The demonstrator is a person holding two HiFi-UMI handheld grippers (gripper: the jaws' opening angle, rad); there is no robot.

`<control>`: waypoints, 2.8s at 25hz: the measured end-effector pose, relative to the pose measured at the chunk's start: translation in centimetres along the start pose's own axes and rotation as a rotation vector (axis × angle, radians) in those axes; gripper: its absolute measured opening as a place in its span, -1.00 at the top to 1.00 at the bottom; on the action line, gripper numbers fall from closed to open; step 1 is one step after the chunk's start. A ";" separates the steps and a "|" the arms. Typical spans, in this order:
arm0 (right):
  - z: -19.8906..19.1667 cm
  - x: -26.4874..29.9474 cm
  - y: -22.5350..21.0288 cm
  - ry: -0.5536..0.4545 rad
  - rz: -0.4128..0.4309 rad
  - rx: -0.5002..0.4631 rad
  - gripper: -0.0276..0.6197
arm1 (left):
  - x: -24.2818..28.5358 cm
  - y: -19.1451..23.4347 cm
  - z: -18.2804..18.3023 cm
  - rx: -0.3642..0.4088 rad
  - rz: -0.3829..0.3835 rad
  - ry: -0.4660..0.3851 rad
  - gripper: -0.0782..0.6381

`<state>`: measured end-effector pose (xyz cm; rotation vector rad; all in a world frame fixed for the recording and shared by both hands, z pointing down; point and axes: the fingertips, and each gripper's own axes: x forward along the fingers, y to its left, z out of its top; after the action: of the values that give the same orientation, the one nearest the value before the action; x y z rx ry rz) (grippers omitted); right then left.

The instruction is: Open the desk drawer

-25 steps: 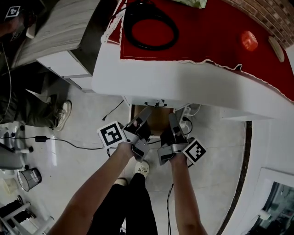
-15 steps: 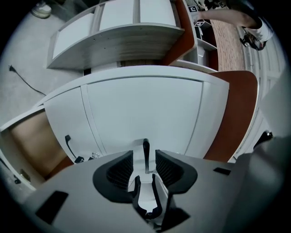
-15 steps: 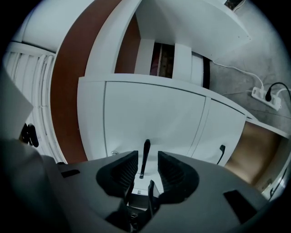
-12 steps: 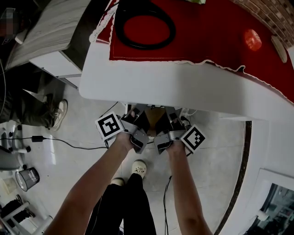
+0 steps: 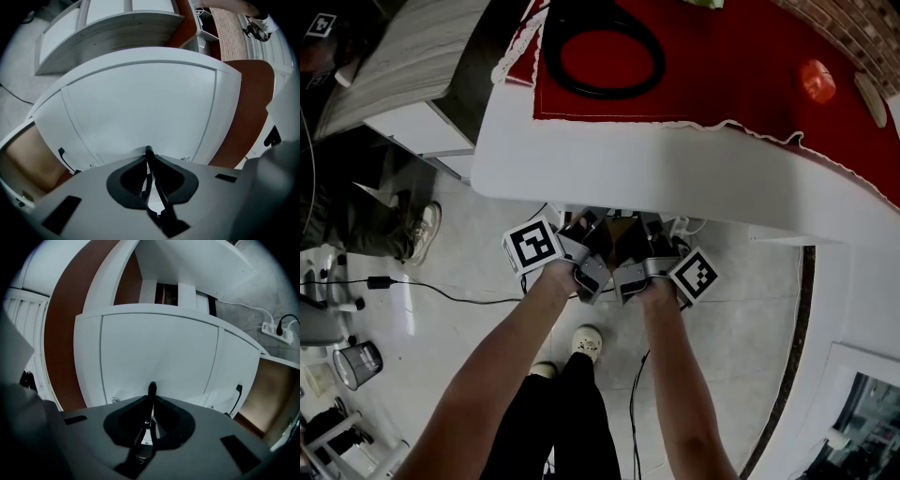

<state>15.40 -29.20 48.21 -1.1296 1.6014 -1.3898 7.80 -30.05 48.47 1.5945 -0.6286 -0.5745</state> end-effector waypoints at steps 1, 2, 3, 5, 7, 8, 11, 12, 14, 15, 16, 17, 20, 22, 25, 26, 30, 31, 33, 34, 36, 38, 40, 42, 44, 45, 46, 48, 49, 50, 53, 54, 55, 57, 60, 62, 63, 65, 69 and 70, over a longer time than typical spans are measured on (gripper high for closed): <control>0.0 0.0 0.0 0.000 -0.001 -0.003 0.78 | 0.0 0.0 0.0 0.004 0.001 0.003 0.64; 0.0 0.0 0.0 0.002 -0.002 -0.004 0.78 | 0.0 0.0 0.0 0.008 0.000 0.006 0.64; 0.0 0.0 0.0 0.006 -0.004 -0.004 0.78 | -0.1 0.0 0.0 0.011 -0.001 0.007 0.64; 0.0 -0.1 0.0 0.012 -0.008 -0.004 0.78 | -0.1 -0.2 0.0 0.005 -0.006 -0.002 0.65; -0.1 -0.1 0.1 0.016 -0.013 -0.004 0.78 | -0.1 -0.3 0.0 -0.013 -0.007 -0.016 0.65; -0.1 -0.1 0.2 0.018 -0.014 -0.001 0.78 | -0.2 -0.3 0.0 -0.019 -0.004 -0.021 0.65; -0.4 -0.4 0.4 0.017 -0.008 0.008 0.78 | -0.6 -0.3 -0.2 -0.024 0.001 -0.024 0.65; -0.5 -0.6 0.5 0.014 -0.003 0.008 0.79 | -0.8 -0.4 -0.4 -0.025 0.001 -0.026 0.65; -0.8 -1.2 0.4 0.005 0.000 0.005 0.79 | -1.2 -0.5 -0.7 -0.036 -0.002 -0.033 0.65; -1.0 -1.5 0.4 0.002 0.001 0.008 0.79 | -1.5 -0.6 -0.9 -0.042 -0.003 -0.035 0.66; -1.1 -1.8 0.5 0.000 0.002 0.011 0.79 | -1.7 -0.6 -1.1 -0.045 -0.002 -0.035 0.66; -1.3 -2.1 0.5 -0.002 0.002 0.012 0.79 | -2.0 -0.6 -1.4 -0.048 0.001 -0.034 0.66; -1.7 -2.9 0.4 -0.004 -0.001 0.011 0.79 | -2.7 -0.7 -1.9 -0.053 0.003 -0.033 0.66; -2.1 -3.5 0.6 -0.001 -0.002 0.014 0.79 | -3.2 -0.7 -2.4 -0.061 0.005 -0.037 0.66; -2.6 -4.8 0.6 0.006 -0.003 0.007 0.79 | -4.2 -0.8 -3.4 -0.072 0.008 -0.037 0.66; -2.8 -5.2 0.6 0.008 -0.003 0.006 0.79 | -4.5 -0.9 -3.8 -0.073 0.009 -0.034 0.66; -3.5 -7.0 0.7 -0.001 -0.002 0.011 0.79 | -5.9 -1.0 -5.2 -0.083 0.019 -0.022 0.66; -3.6 -7.4 0.7 -0.007 -0.004 0.015 0.79 | -6.2 -1.0 -5.5 -0.090 0.023 -0.023 0.66; -3.8 -8.1 0.7 -0.017 -0.010 0.021 0.79 | -6.8 -1.0 -6.0 -0.104 0.032 -0.026 0.66; -4.0 -8.3 0.7 -0.018 -0.012 0.021 0.80 | -7.0 -1.0 -6.2 -0.109 0.037 -0.026 0.66; -4.2 -8.9 0.8 -0.016 -0.013 0.016 0.80 | -7.6 -0.9 -6.6 -0.115 0.049 -0.022 0.66; -4.5 -9.4 0.9 -0.016 -0.009 0.011 0.80 | -8.0 -0.9 -7.0 -0.117 0.057 -0.014 0.66; -4.7 -9.9 1.0 -0.017 -0.004 0.002 0.80 | -8.4 -1.1 -7.4 -0.119 0.054 -0.006 0.66; -5.1 -10.5 1.1 -0.017 0.002 -0.006 0.79 | -8.9 -1.2 -7.8 -0.123 0.051 0.000 0.66; -5.4 -11.1 1.1 -0.017 0.004 -0.005 0.79 | -9.4 -1.2 -8.3 -0.130 0.054 0.006 0.66; -5.6 -11.5 1.1 -0.016 0.002 -0.005 0.79 | -9.7 -1.2 -8.6 -0.134 0.058 0.009 0.66; -5.8 -11.8 1.1 -0.016 -0.002 -0.005 0.79 | -10.0 -1.2 -8.9 -0.138 0.065 0.013 0.66; -6.1 -12.5 0.8 -0.012 -0.012 -0.006 0.79 | -10.5 -0.8 -9.4 -0.131 0.086 0.024 0.66; -6.2 -12.9 0.6 -0.011 -0.018 -0.007 0.79 | -10.8 -0.5 -9.7 -0.125 0.100 0.030 0.66; -6.4 -13.2 0.4 -0.012 -0.025 -0.006 0.79 | -11.1 -0.3 -10.0 -0.124 0.112 0.037 0.66; -7.2 -14.3 -0.1 -0.015 -0.041 -0.006 0.79 | -12.1 0.2 -10.9 -0.147 0.136 0.055 0.66; -7.3 -14.5 -0.4 -0.015 -0.047 -0.009 0.79 | -12.4 0.5 -11.1 -0.152 0.145 0.063 0.66; -7.5 -14.7 -0.7 -0.014 -0.056 -0.011 0.79 | -12.6 0.8 -11.2 -0.150 0.152 0.071 0.66; -7.7 -14.9 -1.3 -0.013 -0.069 -0.014 0.79 | -12.7 1.5 -11.4 -0.132 0.160 0.087 0.66; -8.0 -15.1 -1.9 -0.007 -0.066 -0.030 0.79 | -13.0 2.0 -11.7 -0.132 0.164 0.106 0.66; -8.1 -15.1 -2.3 0.001 -0.069 -0.040 0.79 | -13.0 2.5 -11.8 -0.135 0.175 0.118 0.66; -8.1 -15.1 -2.6 0.005 -0.075 -0.041 0.79 | -13.1 2.8 -11.8 -0.125 0.177 0.125 0.66; -8.3 -15.3 -3.2 0.011 -0.087 -0.045 0.79 | -13.2 3.3 -12.1 -0.127 0.183 0.130 0.66; -8.7 -15.3 -4.4 0.034 -0.107 -0.063 0.79 | -13.6 4.6 -12.4 -0.128 0.207 0.134 0.67; -8.9 -15.3 -4.7 0.041 -0.114 -0.065 0.79 | -13.6 5.0 -12.4 -0.123 0.211 0.135 0.67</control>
<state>13.40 -11.90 53.92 -1.2551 1.6436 -1.4523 6.01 -12.18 54.87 1.4184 -0.6384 -0.3392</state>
